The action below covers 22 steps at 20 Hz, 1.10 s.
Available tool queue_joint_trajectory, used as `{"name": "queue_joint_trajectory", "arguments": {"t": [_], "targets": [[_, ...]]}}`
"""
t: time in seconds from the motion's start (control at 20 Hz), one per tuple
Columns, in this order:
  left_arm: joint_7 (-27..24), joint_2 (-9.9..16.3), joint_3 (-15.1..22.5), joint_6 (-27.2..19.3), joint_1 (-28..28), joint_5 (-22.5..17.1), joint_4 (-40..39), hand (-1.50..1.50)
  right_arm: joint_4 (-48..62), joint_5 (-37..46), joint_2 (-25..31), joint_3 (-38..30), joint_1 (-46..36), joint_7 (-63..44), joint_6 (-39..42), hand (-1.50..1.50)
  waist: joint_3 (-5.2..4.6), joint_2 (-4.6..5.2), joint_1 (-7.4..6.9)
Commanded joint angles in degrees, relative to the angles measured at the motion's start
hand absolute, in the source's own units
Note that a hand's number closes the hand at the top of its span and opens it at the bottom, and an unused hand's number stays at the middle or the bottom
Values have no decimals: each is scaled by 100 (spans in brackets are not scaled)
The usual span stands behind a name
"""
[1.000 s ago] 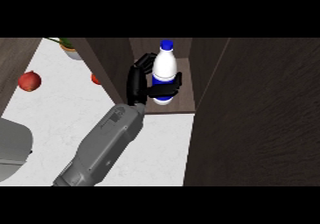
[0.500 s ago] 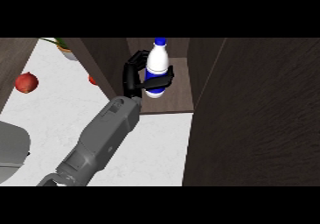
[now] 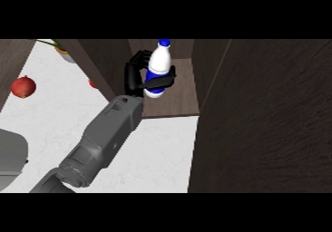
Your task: Pick up the bottled water, place it into the cabinet and close the cabinet
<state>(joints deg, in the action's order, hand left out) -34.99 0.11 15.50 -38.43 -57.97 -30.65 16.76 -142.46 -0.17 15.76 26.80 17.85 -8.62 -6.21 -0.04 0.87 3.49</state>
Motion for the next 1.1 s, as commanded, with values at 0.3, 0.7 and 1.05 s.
{"name": "queue_joint_trajectory", "arguments": {"t": [0.3,0.7,1.05], "targets": [[-223,-11,-224,228,-481,13,-744,-150,-58,-272,-123,-251,-150,115,141,-150,-2,61,50],[-425,1,-528,441,-666,-73,-967,-150,-231,-175,-131,-18,68,129,253,-150,-4,62,98],[-541,-10,-387,798,-729,182,-1072,-150,-333,-137,-119,48,249,35,272,-150,-2,27,27]]}}
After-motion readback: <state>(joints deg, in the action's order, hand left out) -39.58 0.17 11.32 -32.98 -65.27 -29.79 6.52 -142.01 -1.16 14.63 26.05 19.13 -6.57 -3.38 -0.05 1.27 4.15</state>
